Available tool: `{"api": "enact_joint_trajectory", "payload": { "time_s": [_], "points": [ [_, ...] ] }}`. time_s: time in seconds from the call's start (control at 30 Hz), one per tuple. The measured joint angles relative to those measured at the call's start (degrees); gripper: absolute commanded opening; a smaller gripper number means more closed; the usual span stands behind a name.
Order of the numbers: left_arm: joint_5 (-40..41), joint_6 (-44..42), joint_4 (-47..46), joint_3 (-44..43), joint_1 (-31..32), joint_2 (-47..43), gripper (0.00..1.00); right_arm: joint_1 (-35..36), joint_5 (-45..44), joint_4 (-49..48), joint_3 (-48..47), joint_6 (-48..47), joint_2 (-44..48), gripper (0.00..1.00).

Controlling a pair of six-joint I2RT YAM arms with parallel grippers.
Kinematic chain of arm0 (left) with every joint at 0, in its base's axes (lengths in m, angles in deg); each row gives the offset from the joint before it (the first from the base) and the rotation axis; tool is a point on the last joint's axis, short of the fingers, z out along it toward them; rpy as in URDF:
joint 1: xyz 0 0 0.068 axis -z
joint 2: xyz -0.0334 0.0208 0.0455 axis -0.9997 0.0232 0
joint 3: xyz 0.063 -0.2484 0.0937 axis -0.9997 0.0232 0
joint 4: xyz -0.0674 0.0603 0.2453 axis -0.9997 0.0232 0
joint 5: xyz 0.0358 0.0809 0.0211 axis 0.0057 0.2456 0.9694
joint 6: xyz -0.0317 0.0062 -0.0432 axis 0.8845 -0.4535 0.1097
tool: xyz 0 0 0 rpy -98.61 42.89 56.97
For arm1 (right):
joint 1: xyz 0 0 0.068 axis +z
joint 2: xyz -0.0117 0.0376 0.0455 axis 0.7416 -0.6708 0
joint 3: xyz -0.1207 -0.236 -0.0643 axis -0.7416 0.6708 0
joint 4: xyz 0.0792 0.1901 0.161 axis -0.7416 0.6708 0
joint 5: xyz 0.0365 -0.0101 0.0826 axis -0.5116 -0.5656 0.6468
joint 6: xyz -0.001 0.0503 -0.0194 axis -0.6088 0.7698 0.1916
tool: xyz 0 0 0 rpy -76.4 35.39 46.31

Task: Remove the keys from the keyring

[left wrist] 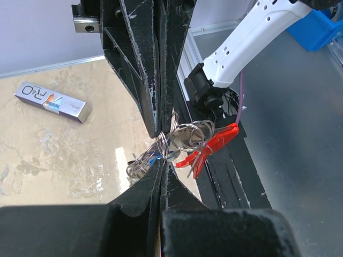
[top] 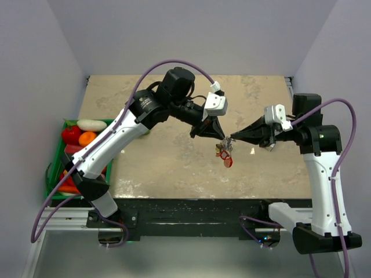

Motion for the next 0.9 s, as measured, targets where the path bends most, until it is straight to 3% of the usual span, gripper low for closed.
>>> {"api": "enact_joint_trajectory", "payload": {
  "time_s": [0.9],
  "points": [
    [2.38, -0.04, 0.09, 0.79, 1.88, 0.00, 0.00, 0.00, -0.11, 1.53, -0.44, -1.01, -0.20, 0.00]
  ]
}}
